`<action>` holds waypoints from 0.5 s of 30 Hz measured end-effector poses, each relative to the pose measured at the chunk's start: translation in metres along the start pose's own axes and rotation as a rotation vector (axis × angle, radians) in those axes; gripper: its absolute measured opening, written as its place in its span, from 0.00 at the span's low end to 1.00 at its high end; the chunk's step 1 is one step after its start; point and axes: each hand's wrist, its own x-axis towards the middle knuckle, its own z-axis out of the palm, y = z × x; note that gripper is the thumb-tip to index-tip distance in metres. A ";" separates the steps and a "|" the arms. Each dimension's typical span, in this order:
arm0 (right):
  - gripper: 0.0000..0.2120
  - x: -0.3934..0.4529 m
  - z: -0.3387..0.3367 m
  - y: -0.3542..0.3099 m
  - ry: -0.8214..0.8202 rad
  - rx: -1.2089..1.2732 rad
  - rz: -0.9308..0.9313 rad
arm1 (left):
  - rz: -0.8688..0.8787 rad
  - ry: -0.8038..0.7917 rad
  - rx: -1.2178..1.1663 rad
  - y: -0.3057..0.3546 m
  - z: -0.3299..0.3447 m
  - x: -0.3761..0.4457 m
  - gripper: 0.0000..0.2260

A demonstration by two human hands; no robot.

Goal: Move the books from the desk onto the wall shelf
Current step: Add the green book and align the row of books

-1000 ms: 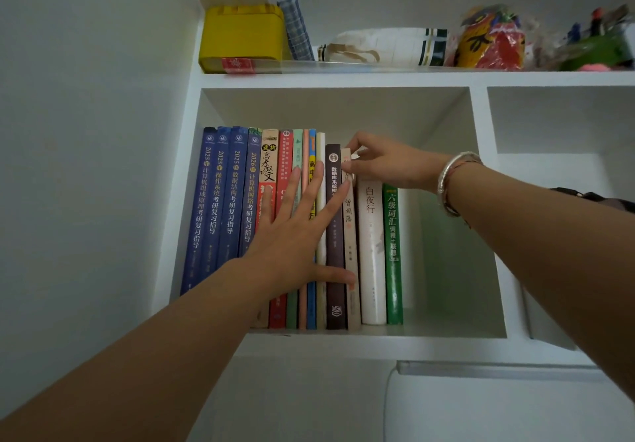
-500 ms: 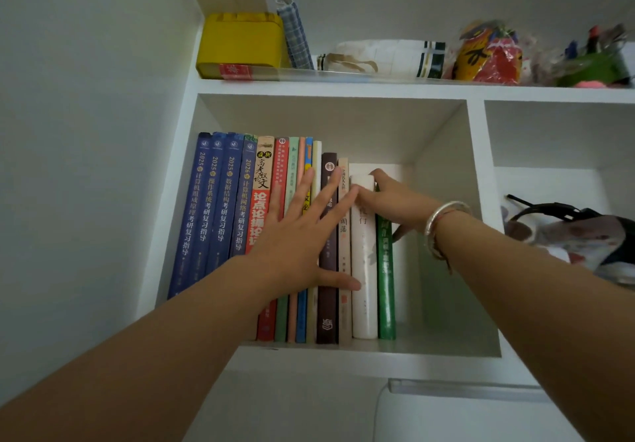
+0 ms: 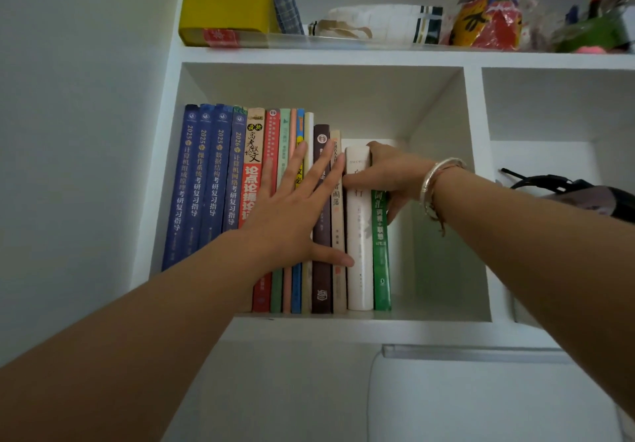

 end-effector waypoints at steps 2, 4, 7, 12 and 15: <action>0.27 -0.005 -0.003 -0.003 -0.037 0.071 0.011 | -0.004 0.001 0.002 0.000 0.000 0.000 0.58; 0.25 -0.012 -0.005 -0.006 -0.053 0.095 0.012 | -0.007 0.002 0.000 0.000 0.000 0.000 0.58; 0.27 -0.019 -0.009 -0.011 -0.073 0.102 0.001 | -0.008 -0.006 0.004 0.001 0.000 0.001 0.59; 0.28 -0.021 -0.012 -0.013 -0.089 0.098 0.002 | -0.011 -0.013 -0.002 0.002 0.000 0.001 0.58; 0.27 -0.021 -0.012 -0.013 -0.093 0.112 -0.008 | -0.012 -0.021 -0.002 0.001 0.001 0.001 0.58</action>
